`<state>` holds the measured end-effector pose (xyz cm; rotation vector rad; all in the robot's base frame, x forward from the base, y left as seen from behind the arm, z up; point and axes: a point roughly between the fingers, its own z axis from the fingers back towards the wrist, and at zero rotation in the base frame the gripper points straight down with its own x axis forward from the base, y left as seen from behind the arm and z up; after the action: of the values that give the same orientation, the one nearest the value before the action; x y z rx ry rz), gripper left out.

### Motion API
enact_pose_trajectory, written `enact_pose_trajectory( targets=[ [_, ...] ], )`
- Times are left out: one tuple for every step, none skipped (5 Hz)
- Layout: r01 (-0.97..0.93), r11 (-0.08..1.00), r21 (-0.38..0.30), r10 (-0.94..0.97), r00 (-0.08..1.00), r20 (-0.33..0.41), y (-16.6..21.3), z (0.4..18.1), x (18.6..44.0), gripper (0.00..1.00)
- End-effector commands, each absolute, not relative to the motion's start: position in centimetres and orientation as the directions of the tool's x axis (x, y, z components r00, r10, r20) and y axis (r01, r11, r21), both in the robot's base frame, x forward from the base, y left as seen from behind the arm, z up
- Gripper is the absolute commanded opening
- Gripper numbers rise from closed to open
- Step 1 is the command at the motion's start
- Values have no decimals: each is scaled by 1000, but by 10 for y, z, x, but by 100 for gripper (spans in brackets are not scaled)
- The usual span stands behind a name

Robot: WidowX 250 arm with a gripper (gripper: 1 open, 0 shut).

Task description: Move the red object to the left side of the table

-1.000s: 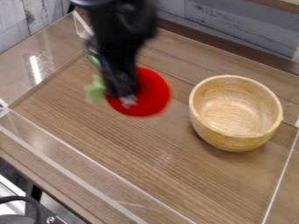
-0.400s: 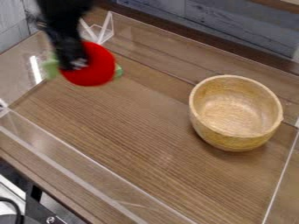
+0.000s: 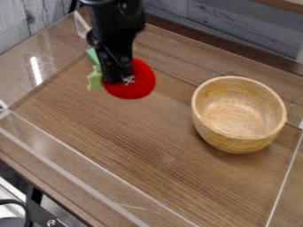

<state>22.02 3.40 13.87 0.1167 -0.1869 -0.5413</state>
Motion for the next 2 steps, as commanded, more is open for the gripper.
enact_pose_trajectory(
  targets=[
    [469, 864, 185, -495, 857, 143, 59, 145, 227, 0],
    [437, 879, 193, -464, 876, 129, 82, 145, 228, 0]
  ],
)
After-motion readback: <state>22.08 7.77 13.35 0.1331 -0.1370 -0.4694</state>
